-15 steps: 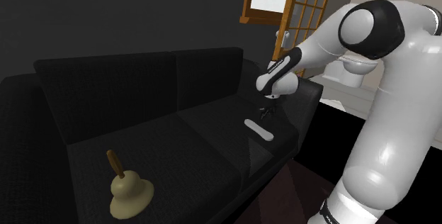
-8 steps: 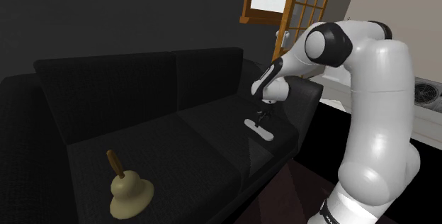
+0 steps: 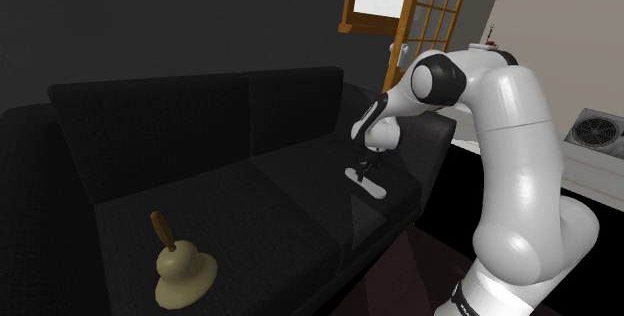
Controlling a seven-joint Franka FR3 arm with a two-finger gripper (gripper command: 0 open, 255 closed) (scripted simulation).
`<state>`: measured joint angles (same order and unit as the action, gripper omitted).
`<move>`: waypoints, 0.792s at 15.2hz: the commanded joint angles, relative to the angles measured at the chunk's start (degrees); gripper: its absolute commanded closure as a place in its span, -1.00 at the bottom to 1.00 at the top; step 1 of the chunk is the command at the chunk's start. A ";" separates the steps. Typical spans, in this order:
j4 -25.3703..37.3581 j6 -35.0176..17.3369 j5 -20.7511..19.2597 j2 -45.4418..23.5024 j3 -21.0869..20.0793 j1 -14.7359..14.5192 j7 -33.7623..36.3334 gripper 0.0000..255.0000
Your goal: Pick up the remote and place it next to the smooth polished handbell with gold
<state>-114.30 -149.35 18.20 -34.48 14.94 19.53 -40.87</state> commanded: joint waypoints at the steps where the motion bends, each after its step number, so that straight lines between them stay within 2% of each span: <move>1: 0.77 -0.85 0.53 -1.59 -0.56 0.38 -0.28 -1.00; 3: 1.45 -1.98 1.13 -3.39 -1.21 0.87 -0.69 -1.00; 11: 1.45 -1.97 1.13 -3.39 -1.21 0.87 -0.69 -1.00; 12: 1.45 -1.97 1.13 -3.39 -1.21 0.87 -0.69 1.00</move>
<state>-112.83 -151.34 19.32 -37.86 13.74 20.41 -41.56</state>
